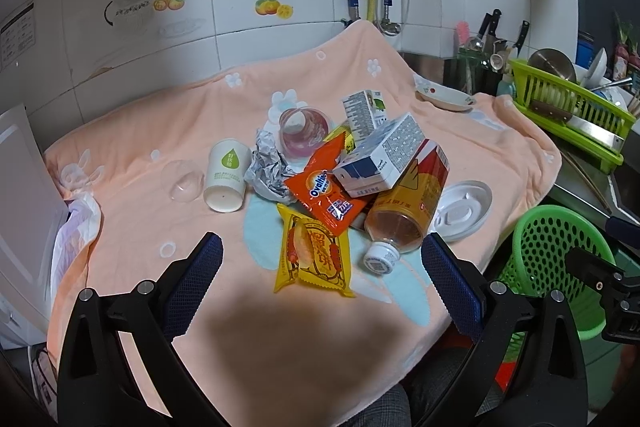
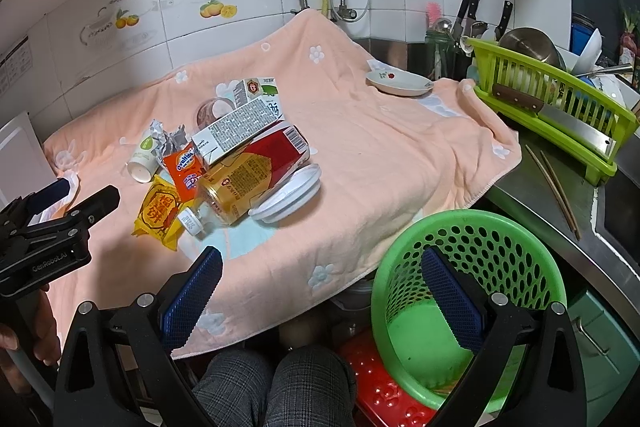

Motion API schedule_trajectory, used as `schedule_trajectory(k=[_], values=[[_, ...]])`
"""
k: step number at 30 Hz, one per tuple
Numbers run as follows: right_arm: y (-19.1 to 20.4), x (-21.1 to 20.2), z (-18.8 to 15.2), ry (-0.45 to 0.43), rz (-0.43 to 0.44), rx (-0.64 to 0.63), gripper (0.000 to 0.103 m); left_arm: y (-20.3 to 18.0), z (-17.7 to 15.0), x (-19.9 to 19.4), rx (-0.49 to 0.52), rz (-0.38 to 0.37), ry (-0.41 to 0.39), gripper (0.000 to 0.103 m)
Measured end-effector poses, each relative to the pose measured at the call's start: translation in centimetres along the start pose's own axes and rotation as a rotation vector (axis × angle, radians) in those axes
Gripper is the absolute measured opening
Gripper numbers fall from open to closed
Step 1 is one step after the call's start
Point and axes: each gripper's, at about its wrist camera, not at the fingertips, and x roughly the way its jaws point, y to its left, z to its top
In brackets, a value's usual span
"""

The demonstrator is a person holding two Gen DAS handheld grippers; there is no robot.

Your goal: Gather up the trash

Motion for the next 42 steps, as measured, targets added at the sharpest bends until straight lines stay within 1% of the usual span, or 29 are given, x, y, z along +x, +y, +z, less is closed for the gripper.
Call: schedule_trajectory(k=[14,42], values=[[0.2,0.2,0.0,-0.001,0.000,0.000,0.097,0.6,0.0,0.5,-0.016,0.007,0.012,0.098],[1.3,2.3,0.9,0.013,0.009,-0.012,0.096,1.8,0.5,1.6,-0.039,0.017,0.024,0.098]])
